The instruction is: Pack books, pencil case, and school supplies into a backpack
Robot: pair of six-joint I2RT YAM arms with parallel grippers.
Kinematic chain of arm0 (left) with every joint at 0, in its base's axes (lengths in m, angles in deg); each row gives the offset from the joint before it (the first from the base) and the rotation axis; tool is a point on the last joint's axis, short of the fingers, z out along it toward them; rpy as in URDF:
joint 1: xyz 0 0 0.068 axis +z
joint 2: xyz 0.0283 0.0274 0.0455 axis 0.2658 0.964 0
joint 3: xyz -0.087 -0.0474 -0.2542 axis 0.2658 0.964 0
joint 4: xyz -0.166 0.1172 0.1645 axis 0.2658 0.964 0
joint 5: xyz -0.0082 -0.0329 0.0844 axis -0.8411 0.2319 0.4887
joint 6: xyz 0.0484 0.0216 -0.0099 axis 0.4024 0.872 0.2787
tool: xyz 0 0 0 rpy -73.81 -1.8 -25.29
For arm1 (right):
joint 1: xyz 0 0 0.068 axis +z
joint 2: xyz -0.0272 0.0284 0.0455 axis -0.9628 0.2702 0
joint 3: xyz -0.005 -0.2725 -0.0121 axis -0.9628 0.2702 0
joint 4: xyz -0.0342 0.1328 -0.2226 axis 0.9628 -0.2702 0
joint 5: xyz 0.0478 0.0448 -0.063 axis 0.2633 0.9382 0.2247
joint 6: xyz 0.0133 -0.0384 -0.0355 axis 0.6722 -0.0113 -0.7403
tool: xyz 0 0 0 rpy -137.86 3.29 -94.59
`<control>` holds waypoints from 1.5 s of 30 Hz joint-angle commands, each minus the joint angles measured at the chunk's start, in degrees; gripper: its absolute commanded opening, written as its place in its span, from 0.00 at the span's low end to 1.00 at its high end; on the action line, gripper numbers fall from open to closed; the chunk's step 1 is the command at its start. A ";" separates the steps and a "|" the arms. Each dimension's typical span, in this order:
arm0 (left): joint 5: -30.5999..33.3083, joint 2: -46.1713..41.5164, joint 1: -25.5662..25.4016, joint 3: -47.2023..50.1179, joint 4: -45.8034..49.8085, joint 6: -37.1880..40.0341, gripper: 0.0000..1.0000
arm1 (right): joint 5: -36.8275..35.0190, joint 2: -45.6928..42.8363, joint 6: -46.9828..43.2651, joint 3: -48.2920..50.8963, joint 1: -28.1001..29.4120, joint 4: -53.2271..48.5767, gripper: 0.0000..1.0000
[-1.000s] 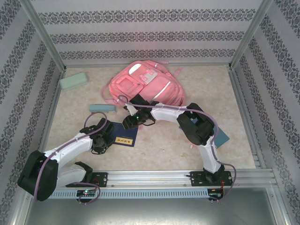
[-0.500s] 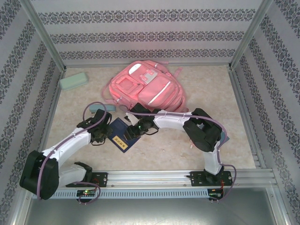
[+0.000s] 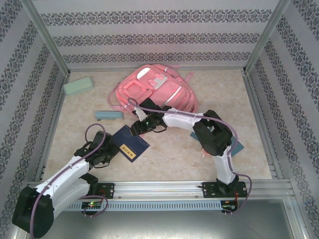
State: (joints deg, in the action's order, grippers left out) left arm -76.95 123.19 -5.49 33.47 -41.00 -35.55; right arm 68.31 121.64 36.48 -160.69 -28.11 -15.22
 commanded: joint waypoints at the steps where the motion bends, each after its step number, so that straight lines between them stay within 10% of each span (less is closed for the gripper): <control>1: -1.72 -0.87 -0.41 1.75 -7.82 -1.38 0.35 | 0.37 3.47 -2.71 -2.29 -0.42 -1.87 0.45; 21: -0.31 5.60 -0.58 1.92 -4.39 -0.24 0.23 | 1.87 6.06 -3.84 -0.16 2.14 -2.63 0.44; 45: -1.27 0.07 -0.56 6.84 -7.33 -1.71 0.19 | 27.39 -3.81 7.10 2.81 2.80 4.86 0.32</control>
State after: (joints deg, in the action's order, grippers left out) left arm -78.24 122.84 -5.58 38.52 -50.29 -36.60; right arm 85.81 119.39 43.12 -159.34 -28.74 -10.70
